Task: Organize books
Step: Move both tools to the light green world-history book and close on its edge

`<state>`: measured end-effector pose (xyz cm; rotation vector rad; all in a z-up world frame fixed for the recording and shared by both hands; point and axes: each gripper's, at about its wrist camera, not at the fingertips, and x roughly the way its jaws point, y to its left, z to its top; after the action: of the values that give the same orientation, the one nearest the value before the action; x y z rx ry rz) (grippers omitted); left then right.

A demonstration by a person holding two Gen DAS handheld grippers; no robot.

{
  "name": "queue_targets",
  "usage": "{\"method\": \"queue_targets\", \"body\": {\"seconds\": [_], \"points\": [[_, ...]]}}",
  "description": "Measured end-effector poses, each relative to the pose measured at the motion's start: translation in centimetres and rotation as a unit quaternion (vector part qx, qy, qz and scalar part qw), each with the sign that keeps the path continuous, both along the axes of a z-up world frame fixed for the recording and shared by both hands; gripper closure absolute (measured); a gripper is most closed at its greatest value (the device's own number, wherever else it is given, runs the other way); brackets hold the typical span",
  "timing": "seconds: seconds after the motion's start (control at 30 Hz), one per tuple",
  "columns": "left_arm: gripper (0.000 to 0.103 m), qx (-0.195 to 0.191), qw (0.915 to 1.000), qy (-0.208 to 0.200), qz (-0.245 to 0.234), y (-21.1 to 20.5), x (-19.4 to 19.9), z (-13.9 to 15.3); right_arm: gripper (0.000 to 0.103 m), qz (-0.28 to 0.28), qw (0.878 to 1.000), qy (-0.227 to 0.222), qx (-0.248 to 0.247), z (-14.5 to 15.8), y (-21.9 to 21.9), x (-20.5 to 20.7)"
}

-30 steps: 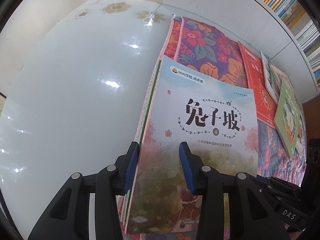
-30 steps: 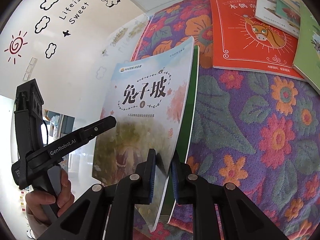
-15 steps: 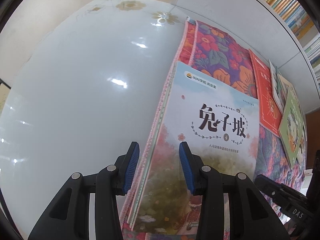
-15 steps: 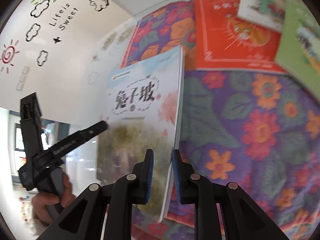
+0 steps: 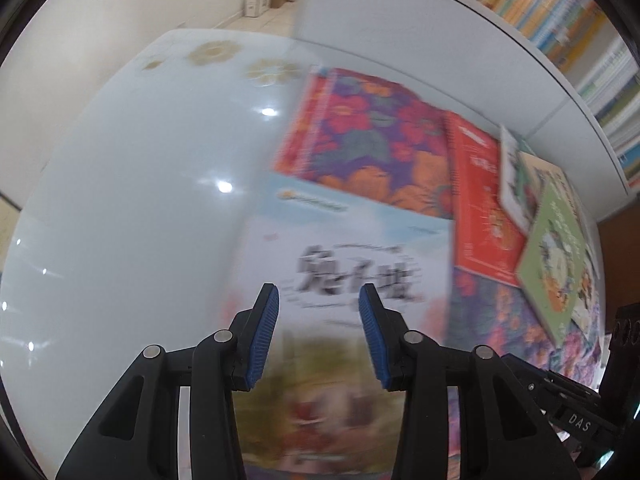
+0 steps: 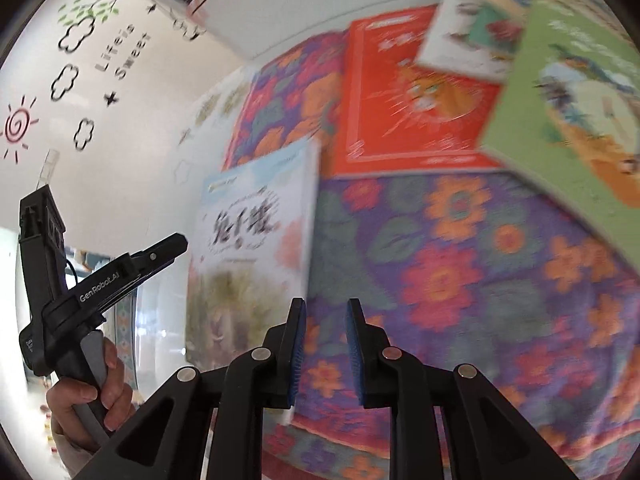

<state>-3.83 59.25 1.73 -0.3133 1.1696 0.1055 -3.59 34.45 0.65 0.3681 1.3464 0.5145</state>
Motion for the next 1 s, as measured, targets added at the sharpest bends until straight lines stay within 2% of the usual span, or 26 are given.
{"method": "queue_targets", "body": {"seconds": [0.2,0.47,0.57,0.7,0.77,0.9,1.0], "points": [[0.063,-0.018,0.9986,-0.005,-0.050,-7.0,3.3,0.0,0.083,-0.074,0.997,-0.006,-0.009,0.6,-8.3,0.5],[0.063,-0.046,0.9921,-0.009,-0.116,-16.0,7.0,-0.5,0.082,-0.165,0.986,-0.011,-0.023,0.8,-19.0,1.1],[0.063,-0.062,0.9890,-0.006,-0.134,-19.2,8.5,-1.4,0.081,-0.178,0.984,-0.008,-0.022,0.5,-21.5,1.5],[0.063,-0.066,0.9866,0.003,-0.149,-22.0,10.3,-2.6,0.079,-0.181,0.983,0.001,-0.017,-0.2,-23.6,2.1],[0.063,-0.060,0.9866,0.009,-0.151,-23.2,10.9,-3.3,0.075,-0.174,0.985,0.007,-0.008,-0.7,-24.1,2.4],[0.063,-0.031,0.9887,0.004,-0.146,-24.1,11.7,-3.6,0.075,-0.161,0.987,0.009,-0.002,-1.2,-25.3,3.2],[0.063,-0.026,0.9896,0.012,-0.141,-24.3,12.3,-4.1,0.074,-0.152,0.988,0.012,0.002,-1.8,-25.2,3.6]]}}
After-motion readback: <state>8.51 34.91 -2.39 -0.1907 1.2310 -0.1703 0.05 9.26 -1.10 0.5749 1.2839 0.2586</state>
